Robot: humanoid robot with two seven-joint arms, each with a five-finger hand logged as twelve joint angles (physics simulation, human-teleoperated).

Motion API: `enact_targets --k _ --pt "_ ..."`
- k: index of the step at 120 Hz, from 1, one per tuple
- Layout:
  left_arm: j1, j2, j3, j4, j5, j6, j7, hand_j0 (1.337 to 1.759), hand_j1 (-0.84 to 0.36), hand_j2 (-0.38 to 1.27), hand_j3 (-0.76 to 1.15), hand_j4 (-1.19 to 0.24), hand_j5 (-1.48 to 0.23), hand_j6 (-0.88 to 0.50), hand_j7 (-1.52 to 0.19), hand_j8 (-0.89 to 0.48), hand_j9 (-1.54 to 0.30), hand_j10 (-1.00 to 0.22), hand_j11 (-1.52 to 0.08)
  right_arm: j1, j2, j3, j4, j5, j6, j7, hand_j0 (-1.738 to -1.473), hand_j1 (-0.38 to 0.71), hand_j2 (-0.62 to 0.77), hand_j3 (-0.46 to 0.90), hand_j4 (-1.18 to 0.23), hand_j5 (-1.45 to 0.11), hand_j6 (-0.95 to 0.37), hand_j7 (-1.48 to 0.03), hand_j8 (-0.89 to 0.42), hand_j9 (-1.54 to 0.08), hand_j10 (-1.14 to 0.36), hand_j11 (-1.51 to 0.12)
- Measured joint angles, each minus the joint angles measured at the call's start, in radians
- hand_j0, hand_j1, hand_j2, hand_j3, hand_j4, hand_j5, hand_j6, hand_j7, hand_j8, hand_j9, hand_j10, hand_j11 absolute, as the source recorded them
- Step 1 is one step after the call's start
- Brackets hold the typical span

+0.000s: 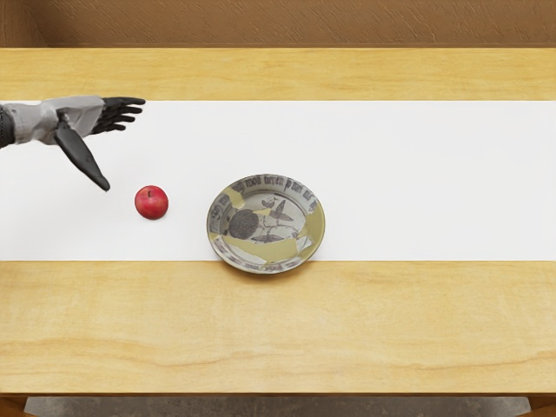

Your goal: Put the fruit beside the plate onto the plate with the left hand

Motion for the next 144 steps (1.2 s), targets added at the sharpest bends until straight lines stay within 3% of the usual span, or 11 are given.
enact_targets --k 12,28,35,46,51,57,64,79,94,105,144 --pt "-0.006 0.000 0.002 0.000 -0.001 0.000 0.008 1.658 0.35 0.00 0.00 0.00 0.00 0.00 0.00 0.00 0.00 0.00 0.00 0.001 0.000 0.000 0.000 0.000 0.000 0.000 -1.658 -0.33 0.00 0.00 -0.01 -0.02 -0.01 -0.02 -0.01 -0.02 -0.01 -0.02" --pt "-0.063 -0.009 -0.013 -0.002 -0.007 0.000 0.150 1.658 0.35 0.00 0.00 0.00 0.00 0.00 0.00 0.00 0.00 0.00 0.00 0.001 0.000 0.000 0.001 0.000 0.001 0.000 -1.658 -0.33 0.00 0.00 -0.01 -0.02 -0.01 -0.02 -0.01 -0.02 -0.01 -0.02" --pt "-0.166 -0.009 -0.014 -0.003 -0.009 0.000 0.270 1.658 0.35 0.00 0.00 0.00 0.00 0.00 0.00 0.00 0.00 0.00 0.00 0.001 0.000 0.000 0.001 0.000 0.001 0.000 -1.658 -0.33 0.00 0.00 -0.01 -0.02 -0.01 -0.02 -0.01 -0.02 -0.01 -0.02" --pt "-0.208 -0.027 -0.032 -0.002 -0.041 0.000 0.550 1.658 0.35 0.00 0.00 0.00 0.00 0.00 0.00 0.00 0.00 0.00 0.00 0.001 0.000 0.000 0.000 0.000 0.001 0.000 -1.658 -0.33 0.00 0.00 -0.01 -0.02 -0.01 -0.02 -0.01 -0.02 -0.01 -0.02" --pt "-0.234 -0.037 -0.040 -0.003 -0.051 0.000 0.651 1.658 0.35 0.00 0.00 0.00 0.00 0.00 0.00 0.00 0.00 0.00 0.00 0.001 0.000 0.000 0.000 0.000 0.001 0.000 -1.658 -0.33 0.00 0.00 -0.01 -0.02 -0.01 -0.02 -0.01 -0.02 -0.01 -0.02" --pt "-0.262 -0.106 -0.045 -0.004 -0.055 -0.001 0.735 1.658 0.35 0.00 0.00 0.00 0.00 0.00 0.00 0.00 0.00 0.00 0.00 0.001 0.000 0.000 0.000 0.000 0.000 0.000 -1.658 -0.33 0.00 0.00 -0.01 -0.02 -0.01 -0.02 -0.01 -0.02 -0.01 -0.02" --pt "-0.274 -0.194 -0.047 -0.005 -0.037 0.000 0.794 1.658 0.35 0.00 0.00 0.00 0.00 0.00 0.00 0.00 0.00 0.00 0.00 0.001 0.000 0.000 0.000 0.000 0.001 0.000 -1.658 -0.33 0.00 0.00 -0.01 -0.02 -0.01 -0.02 -0.01 -0.02 -0.01 -0.02" --pt "-0.279 -0.199 -0.048 -0.064 0.076 0.000 0.848 1.658 0.35 0.00 0.00 0.00 0.00 0.00 0.00 0.00 0.00 0.00 0.00 0.000 0.000 0.000 0.000 0.000 0.001 0.000 -1.658 -0.33 0.00 0.00 -0.01 -0.02 -0.01 -0.02 -0.01 -0.02 -0.01 -0.02" --pt "-0.273 0.009 -0.048 -0.377 0.224 0.000 0.865 1.658 0.35 0.00 0.00 0.00 0.00 0.00 0.00 0.00 0.00 0.00 0.00 0.000 0.000 0.000 0.000 0.000 0.000 0.000 -1.658 -0.33 0.00 0.00 -0.01 -0.02 -0.01 -0.02 -0.01 -0.02 -0.01 -0.02" --pt "-0.259 0.010 -0.049 -0.524 0.272 0.000 0.869 1.658 0.35 0.00 0.00 0.00 0.00 0.00 0.00 0.00 0.00 0.00 0.00 0.000 0.000 0.000 0.000 0.000 0.000 0.000 -1.658 -0.33 0.00 0.00 -0.01 -0.02 -0.01 -0.02 -0.01 -0.02 -0.01 -0.02" --pt "-0.178 -0.028 -0.048 -0.685 0.452 0.186 0.872 1.658 0.35 0.00 0.00 0.00 0.00 0.00 0.00 0.00 0.00 0.00 0.00 0.000 0.000 0.000 -0.001 0.000 0.000 0.000 -1.658 -0.33 0.00 0.00 -0.01 -0.02 -0.01 -0.02 -0.01 -0.02 -0.01 -0.02"
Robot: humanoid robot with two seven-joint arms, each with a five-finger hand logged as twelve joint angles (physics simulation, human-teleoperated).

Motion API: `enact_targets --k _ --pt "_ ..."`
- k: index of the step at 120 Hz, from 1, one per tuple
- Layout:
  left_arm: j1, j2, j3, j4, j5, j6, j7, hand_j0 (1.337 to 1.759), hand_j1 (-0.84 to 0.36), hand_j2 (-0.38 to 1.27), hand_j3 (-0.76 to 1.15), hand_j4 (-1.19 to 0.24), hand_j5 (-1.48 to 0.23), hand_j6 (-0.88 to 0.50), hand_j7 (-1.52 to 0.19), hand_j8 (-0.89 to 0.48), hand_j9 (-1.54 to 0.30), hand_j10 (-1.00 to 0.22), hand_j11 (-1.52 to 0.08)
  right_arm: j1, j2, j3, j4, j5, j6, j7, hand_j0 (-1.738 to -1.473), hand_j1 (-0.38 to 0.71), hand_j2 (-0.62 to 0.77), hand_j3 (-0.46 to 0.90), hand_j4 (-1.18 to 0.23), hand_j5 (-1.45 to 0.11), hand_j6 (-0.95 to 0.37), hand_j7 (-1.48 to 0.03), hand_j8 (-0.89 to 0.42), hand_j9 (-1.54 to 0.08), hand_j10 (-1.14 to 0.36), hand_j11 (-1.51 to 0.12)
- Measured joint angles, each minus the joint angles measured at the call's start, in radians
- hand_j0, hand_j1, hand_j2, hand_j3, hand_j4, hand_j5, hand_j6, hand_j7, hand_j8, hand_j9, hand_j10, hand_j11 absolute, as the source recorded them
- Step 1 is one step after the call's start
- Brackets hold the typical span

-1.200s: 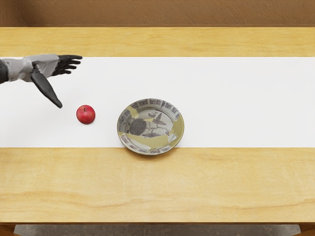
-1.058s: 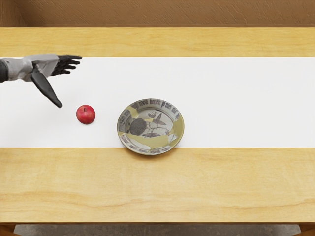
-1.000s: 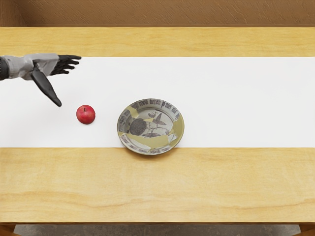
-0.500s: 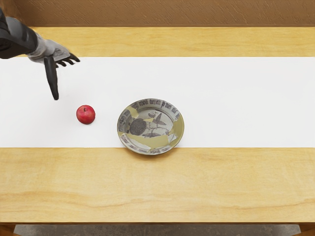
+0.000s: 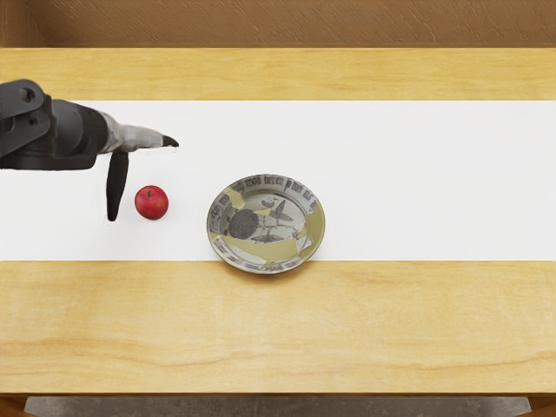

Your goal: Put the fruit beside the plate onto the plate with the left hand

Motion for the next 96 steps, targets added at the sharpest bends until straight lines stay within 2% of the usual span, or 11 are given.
enact_targets --k 11,24,30,51,79,96 --pt "0.046 -0.018 0.000 -0.014 0.018 0.053 0.000 1.658 0.35 0.00 0.00 0.00 0.00 0.00 0.00 0.00 0.00 0.00 0.00 0.000 0.000 0.000 0.000 0.000 0.000 0.000 -1.658 -0.33 0.00 0.00 -0.01 -0.02 -0.01 -0.02 -0.01 -0.02 -0.01 -0.02" --pt "0.054 -0.028 0.001 -0.020 0.041 0.103 0.000 1.658 0.35 0.00 0.00 0.00 0.00 0.00 0.00 0.00 0.00 0.00 0.00 0.000 0.000 -0.001 0.000 0.000 0.000 0.000 -1.658 -0.33 0.00 0.00 -0.01 -0.02 -0.01 -0.02 -0.01 -0.02 -0.01 -0.02" --pt "0.086 -0.046 0.001 -0.021 0.072 0.135 0.000 1.658 0.35 0.00 0.00 0.00 0.00 0.00 0.00 0.00 0.00 0.00 0.00 0.000 0.000 -0.001 0.000 0.000 0.000 0.000 -1.658 -0.33 0.00 0.00 -0.01 -0.02 -0.01 -0.02 -0.01 -0.02 -0.01 -0.02" --pt "0.122 -0.050 0.002 -0.016 0.118 0.196 0.000 1.658 0.35 0.00 0.00 0.00 0.00 0.00 0.00 0.00 0.00 0.00 0.00 0.000 0.000 -0.001 0.001 0.000 0.001 0.000 -1.658 -0.33 0.00 0.00 -0.01 -0.02 -0.01 -0.02 -0.01 -0.02 -0.01 -0.02" --pt "0.140 -0.050 0.004 -0.001 0.122 0.213 0.000 1.658 0.35 0.00 0.00 0.00 0.00 -0.01 0.00 -0.01 0.00 0.00 0.00 0.000 0.000 -0.003 0.001 0.000 0.001 0.000 -1.658 -0.33 0.00 0.00 -0.01 -0.02 -0.01 -0.02 -0.01 -0.02 -0.01 -0.02" --pt "0.140 -0.051 0.011 0.015 0.120 0.214 0.000 1.658 0.30 0.01 0.00 -0.04 -0.05 -0.04 -0.05 -0.04 -0.05 -0.04 -0.05 0.000 0.000 -0.003 0.001 0.000 0.001 0.000 -1.658 -0.33 0.00 0.00 -0.01 -0.02 -0.01 -0.02 -0.01 -0.02 -0.01 -0.02"
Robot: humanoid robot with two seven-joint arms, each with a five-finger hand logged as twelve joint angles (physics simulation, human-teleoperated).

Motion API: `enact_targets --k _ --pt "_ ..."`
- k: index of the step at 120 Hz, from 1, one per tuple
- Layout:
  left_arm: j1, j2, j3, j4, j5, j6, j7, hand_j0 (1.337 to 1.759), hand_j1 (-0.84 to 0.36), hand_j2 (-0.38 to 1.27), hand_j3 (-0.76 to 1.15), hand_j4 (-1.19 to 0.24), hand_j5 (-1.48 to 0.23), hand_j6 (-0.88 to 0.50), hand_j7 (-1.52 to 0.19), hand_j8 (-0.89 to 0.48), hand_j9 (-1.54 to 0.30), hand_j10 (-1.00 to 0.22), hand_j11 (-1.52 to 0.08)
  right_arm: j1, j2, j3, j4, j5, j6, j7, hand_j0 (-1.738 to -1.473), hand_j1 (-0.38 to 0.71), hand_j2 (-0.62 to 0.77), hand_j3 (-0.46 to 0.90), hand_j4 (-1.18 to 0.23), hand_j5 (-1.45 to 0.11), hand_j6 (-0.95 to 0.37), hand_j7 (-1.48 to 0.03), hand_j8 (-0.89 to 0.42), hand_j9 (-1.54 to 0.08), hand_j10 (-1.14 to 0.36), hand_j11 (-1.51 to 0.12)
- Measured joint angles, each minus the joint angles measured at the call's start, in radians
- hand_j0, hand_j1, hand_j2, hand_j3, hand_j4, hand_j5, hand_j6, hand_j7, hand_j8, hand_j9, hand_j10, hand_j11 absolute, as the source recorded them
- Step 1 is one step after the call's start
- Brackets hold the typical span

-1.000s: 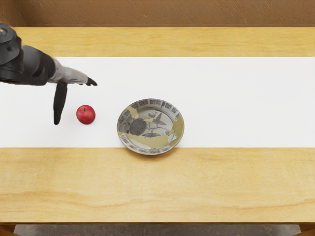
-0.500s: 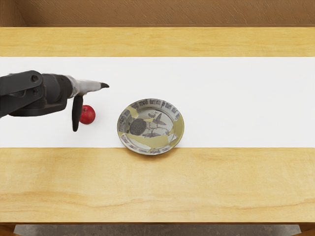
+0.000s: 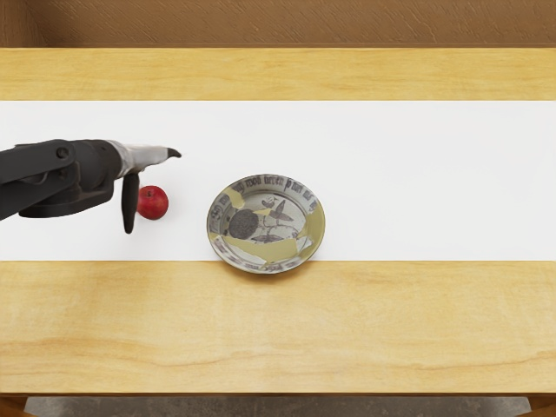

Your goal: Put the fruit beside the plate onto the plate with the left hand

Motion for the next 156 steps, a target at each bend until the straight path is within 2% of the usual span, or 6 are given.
enact_targets --k 30,64,80,86,93,156 --pt "0.034 0.000 0.011 0.005 0.041 0.026 0.000 1.658 0.22 0.02 0.00 -0.11 -0.14 -0.12 -0.14 -0.11 -0.14 -0.11 -0.14 0.000 0.000 0.000 0.000 0.000 0.000 0.000 -1.658 -0.33 0.00 0.00 -0.01 -0.02 -0.01 -0.02 -0.01 -0.02 -0.01 -0.02" --pt "0.041 -0.002 0.012 0.007 0.087 0.072 0.000 1.658 0.10 0.05 0.00 -0.22 -0.28 -0.22 -0.28 -0.22 -0.28 -0.22 -0.28 0.000 0.000 0.000 0.000 0.000 0.000 0.000 -1.658 -0.33 0.00 0.00 -0.01 -0.02 -0.01 -0.02 -0.01 -0.02 -0.01 -0.02" --pt "0.053 -0.002 0.012 0.007 0.106 0.106 0.000 1.658 0.08 0.05 0.00 -0.23 -0.30 -0.23 -0.30 -0.23 -0.29 -0.23 -0.29 0.000 0.000 0.000 0.000 0.000 0.000 0.000 -1.658 -0.33 0.00 0.00 -0.01 -0.02 -0.01 -0.02 -0.01 -0.02 -0.01 -0.02" --pt "0.060 -0.054 0.015 0.009 0.112 0.115 0.000 1.658 0.08 0.05 0.00 -0.23 -0.30 -0.23 -0.30 -0.23 -0.30 -0.23 -0.30 0.000 0.000 0.000 0.000 0.000 0.000 0.000 -1.658 -0.33 0.00 0.00 -0.01 -0.02 -0.01 -0.02 -0.01 -0.02 -0.01 -0.02" --pt "0.061 -0.071 0.018 0.013 0.117 0.122 0.000 1.658 0.07 0.05 0.00 -0.24 -0.30 -0.24 -0.30 -0.24 -0.30 -0.23 -0.30 0.000 0.000 0.000 0.000 0.000 0.000 0.000 -1.658 -0.33 0.00 0.00 -0.01 -0.02 -0.01 -0.02 -0.01 -0.02 -0.01 -0.02" --pt "0.087 -0.072 0.030 0.059 0.144 0.133 0.000 1.658 0.00 0.06 0.00 -0.30 -0.38 -0.30 -0.38 -0.30 -0.38 -0.29 -0.38 0.000 0.000 0.001 0.000 0.000 0.000 0.000 -1.658 -0.33 0.00 0.00 -0.01 -0.02 -0.01 -0.02 -0.01 -0.02 -0.01 -0.02"
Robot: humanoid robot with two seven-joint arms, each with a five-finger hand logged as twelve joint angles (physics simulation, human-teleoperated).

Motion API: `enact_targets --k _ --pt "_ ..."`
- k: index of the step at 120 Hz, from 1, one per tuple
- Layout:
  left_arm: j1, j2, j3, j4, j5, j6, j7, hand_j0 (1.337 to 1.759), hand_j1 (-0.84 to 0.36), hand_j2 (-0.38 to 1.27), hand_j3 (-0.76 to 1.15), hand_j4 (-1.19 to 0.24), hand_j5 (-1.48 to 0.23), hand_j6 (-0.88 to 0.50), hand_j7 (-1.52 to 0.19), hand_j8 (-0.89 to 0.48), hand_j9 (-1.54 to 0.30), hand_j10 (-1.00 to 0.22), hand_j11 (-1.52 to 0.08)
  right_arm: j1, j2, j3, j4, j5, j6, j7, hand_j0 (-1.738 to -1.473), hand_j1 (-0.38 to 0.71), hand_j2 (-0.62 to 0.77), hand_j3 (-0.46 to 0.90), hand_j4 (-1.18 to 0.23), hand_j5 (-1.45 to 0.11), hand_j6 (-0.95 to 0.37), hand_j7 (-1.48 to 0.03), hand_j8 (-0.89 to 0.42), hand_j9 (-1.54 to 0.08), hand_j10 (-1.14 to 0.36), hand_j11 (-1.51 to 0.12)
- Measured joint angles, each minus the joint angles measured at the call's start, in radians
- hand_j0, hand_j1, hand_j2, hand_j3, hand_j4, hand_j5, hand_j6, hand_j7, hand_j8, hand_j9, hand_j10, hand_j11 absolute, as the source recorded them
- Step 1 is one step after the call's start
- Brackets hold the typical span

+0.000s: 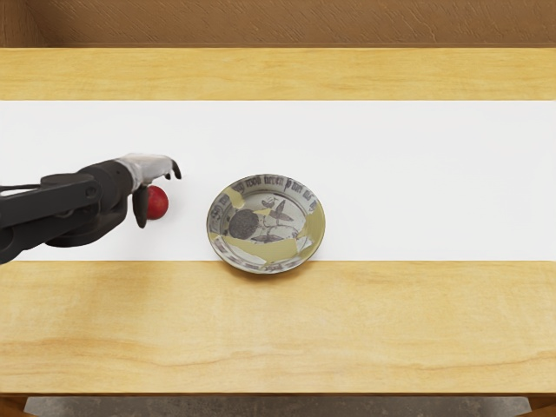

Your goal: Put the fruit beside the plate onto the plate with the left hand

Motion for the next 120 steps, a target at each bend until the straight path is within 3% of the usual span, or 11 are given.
enact_targets --k 76,120 --pt "0.016 -0.002 -0.001 0.005 0.024 0.000 0.000 1.658 -0.15 0.09 0.00 -0.42 -0.55 -0.42 -0.55 -0.42 -0.55 -0.42 -0.55 0.000 0.000 0.000 0.000 0.000 0.000 0.000 -1.658 -0.33 0.00 0.00 -0.01 -0.02 -0.01 -0.02 -0.01 -0.02 -0.01 -0.02" --pt "0.017 -0.002 0.000 0.005 0.023 -0.001 0.000 1.657 -0.26 0.20 0.00 -0.54 -0.70 -0.49 -0.70 -0.53 -0.70 -0.54 -0.70 0.000 0.000 0.000 0.000 0.000 0.000 0.000 -1.658 -0.33 0.00 0.00 -0.01 -0.02 -0.01 -0.02 -0.01 -0.02 -0.01 -0.02"
